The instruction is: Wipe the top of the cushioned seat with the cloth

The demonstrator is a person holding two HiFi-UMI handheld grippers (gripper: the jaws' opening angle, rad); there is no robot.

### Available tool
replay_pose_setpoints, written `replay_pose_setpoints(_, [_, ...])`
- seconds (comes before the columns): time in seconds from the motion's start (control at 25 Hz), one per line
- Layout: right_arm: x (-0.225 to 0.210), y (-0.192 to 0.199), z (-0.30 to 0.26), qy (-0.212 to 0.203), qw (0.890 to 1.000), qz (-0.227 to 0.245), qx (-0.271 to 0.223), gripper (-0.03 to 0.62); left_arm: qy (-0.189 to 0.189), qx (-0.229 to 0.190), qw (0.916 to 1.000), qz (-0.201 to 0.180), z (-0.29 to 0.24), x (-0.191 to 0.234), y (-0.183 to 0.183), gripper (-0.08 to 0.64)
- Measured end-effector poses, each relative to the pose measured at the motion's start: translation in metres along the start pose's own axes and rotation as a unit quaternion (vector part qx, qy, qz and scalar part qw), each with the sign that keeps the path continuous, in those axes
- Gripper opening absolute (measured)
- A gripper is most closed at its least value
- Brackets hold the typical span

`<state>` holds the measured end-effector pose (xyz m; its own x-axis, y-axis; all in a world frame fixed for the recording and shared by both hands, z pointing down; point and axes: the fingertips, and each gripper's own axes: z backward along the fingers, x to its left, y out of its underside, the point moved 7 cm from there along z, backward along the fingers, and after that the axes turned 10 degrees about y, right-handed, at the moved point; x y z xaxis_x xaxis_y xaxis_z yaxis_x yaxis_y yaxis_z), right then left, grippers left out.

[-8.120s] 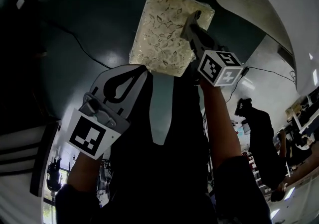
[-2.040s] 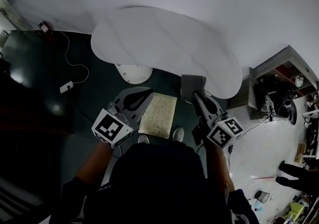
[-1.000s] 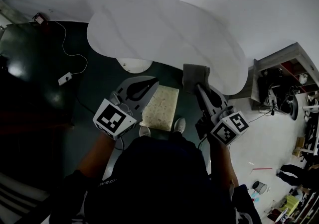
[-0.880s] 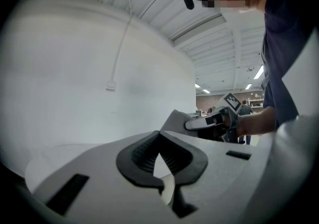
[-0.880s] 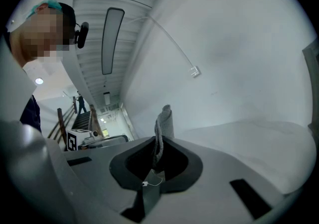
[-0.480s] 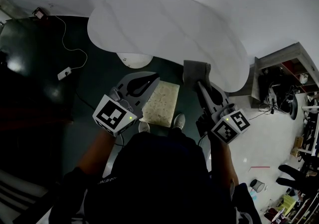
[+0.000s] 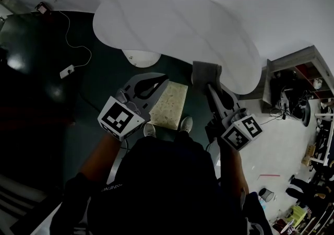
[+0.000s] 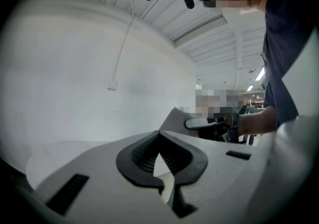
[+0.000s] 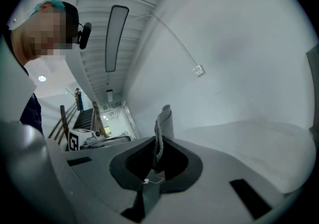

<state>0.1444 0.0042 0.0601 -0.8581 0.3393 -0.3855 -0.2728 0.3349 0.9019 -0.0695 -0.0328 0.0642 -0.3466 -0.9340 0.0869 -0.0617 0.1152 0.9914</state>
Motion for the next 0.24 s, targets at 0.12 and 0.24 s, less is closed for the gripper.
replay_pose_setpoints(0.12, [0.0005,0.0007,0.0000,-0.003,1.000,0.000,0.001,0.032,-0.003,-0.006,1.0000,-0.001,0.0001,-0.0004,-0.0008,0.006])
replay_pose_setpoints(0.24, [0.0020,0.0009,0.0000,-0.006,1.000,0.002,0.003,0.032,-0.007,-0.002,1.0000,0.001,0.0022,-0.0013,0.0011,0.006])
